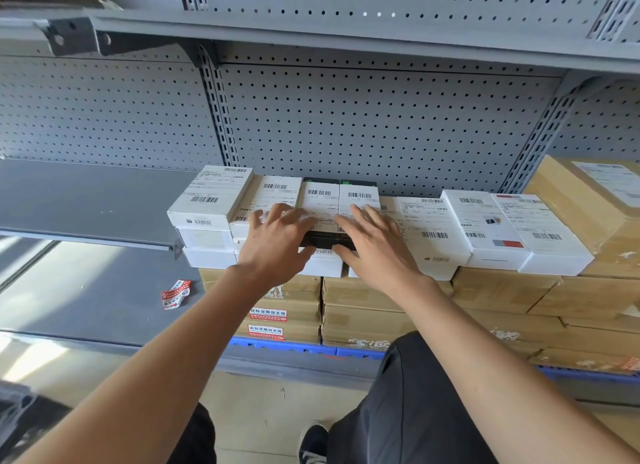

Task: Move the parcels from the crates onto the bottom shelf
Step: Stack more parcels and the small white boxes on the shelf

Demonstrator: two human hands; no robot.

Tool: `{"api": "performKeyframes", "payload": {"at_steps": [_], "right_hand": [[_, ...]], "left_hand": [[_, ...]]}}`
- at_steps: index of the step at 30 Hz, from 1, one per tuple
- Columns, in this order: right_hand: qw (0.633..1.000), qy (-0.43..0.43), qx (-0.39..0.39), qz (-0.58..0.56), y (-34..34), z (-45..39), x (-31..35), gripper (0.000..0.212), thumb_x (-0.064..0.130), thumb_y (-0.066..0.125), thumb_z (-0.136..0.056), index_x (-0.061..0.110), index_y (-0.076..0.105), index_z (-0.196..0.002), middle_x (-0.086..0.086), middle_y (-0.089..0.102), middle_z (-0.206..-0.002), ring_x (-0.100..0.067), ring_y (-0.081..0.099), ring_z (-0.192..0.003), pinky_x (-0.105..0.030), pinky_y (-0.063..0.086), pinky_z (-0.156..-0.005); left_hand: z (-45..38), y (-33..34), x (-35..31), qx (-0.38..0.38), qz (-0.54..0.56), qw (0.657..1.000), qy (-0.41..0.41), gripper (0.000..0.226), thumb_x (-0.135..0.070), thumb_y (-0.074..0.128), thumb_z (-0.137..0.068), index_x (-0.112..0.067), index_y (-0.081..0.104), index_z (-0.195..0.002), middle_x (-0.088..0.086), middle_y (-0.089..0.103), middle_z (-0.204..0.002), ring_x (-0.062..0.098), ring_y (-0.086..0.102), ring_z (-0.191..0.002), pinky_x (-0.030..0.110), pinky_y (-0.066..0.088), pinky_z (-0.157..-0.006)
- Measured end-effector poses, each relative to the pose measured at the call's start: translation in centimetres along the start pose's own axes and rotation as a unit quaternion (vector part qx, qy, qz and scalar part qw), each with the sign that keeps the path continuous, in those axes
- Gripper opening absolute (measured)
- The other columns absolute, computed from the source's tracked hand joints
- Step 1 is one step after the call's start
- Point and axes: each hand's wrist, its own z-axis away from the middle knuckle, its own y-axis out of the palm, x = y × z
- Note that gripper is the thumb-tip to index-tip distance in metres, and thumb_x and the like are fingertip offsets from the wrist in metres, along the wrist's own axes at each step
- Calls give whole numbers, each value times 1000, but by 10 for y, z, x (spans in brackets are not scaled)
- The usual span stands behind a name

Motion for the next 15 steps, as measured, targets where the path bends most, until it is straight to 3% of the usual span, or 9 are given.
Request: {"api": "performKeyframes", "payload": {"at_steps": [6,11,15], "right_hand": [[998,-16,-63,-24,-17,6,13,43,33,53,-100,14,55,-139,-11,48,-148,-28,36,-140,-45,26,-115],[996,-31,-70,-37,-23,9,33,35,19,55,-98,11,62,-132,-10,56,-142,-29,42,-137,-46,30,-114],[996,-51,-52,-59,-32,13,62,42,21,55,-98,16,56,-139,-6,56,-143,-27,47,-133,-45,36,-113]], "left_hand": [[12,-8,-10,-15,5,1000,-17,46,-44,55,-97,-27,53,-140,-6,51,-147,22,39,-137,53,31,-110],[34,-19,-2,-27,7,998,-52,42,-41,52,-99,-25,55,-138,-4,56,-142,24,44,-134,49,34,-110],[56,-32,10,-25,6,997,-78,47,-41,53,-100,-25,51,-144,-1,52,-146,24,40,-138,51,35,-111]]}}
